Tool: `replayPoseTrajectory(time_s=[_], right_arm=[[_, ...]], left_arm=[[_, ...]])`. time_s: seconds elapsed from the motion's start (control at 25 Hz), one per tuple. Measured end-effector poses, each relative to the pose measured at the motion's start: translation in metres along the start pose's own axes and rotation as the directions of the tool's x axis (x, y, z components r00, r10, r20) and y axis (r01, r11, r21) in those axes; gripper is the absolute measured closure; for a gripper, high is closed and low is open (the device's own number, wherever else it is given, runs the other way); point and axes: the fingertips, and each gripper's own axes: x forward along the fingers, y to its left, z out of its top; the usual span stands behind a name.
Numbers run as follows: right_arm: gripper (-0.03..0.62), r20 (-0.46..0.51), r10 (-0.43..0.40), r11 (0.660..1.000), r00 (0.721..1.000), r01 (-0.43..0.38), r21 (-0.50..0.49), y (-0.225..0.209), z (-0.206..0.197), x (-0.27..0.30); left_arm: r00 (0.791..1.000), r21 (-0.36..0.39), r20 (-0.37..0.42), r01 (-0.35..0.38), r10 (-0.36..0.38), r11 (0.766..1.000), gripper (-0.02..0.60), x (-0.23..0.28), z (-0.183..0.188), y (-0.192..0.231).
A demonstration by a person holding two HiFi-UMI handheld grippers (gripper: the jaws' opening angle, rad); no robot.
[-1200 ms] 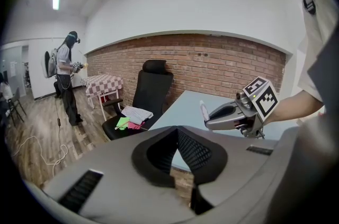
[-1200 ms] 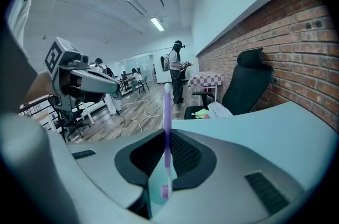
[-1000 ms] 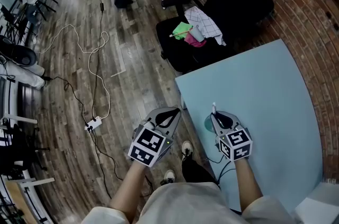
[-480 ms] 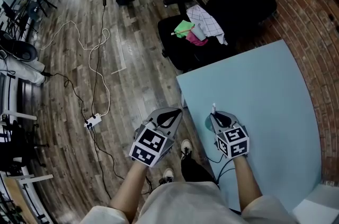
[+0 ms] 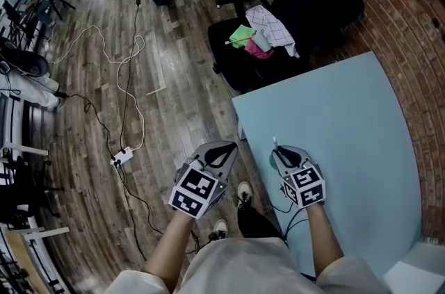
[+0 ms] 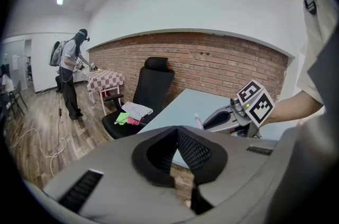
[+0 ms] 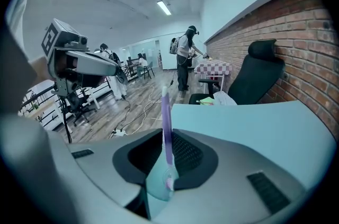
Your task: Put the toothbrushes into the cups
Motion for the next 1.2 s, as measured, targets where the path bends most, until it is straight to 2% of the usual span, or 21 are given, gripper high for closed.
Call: replayPoseTrajectory(time_s=[0.2,0.32,0.52,0.76,1.2], right_arm=[[0.456,-0.009,-0.004,1.000,1.000,0.004,0.007,-0.001,-0.001,0.000],[0.447,-0.004,-0.018,1.000,1.000,0.018,0.010,-0.002,-0.001,-0.004],[0.447,0.011,-0.052,0.998,0.999,0.051,0.035,-0.011,0.001,-0.017],[0.444,0.033,-0.109,0.986,0.994,0.104,0.129,-0.018,0.003,-0.041],[0.447,0.124,-0.200,0.969,0.972,0.177,0.172,0.007,0.020,-0.106]], left_arm=[[1.000,-0.011,-0.002,-0.002,0.002,1.000,0.580,-0.002,-0.005,0.000],[1.000,-0.015,0.000,-0.005,0.006,1.000,0.580,-0.004,-0.009,0.001],[1.000,-0.013,0.006,-0.006,0.006,1.000,0.580,-0.006,-0.011,0.001],[0.999,0.001,0.033,-0.022,0.021,1.000,0.580,-0.019,-0.006,-0.002],[0.993,0.040,0.117,-0.036,0.031,0.999,0.580,-0.065,0.002,-0.031]])
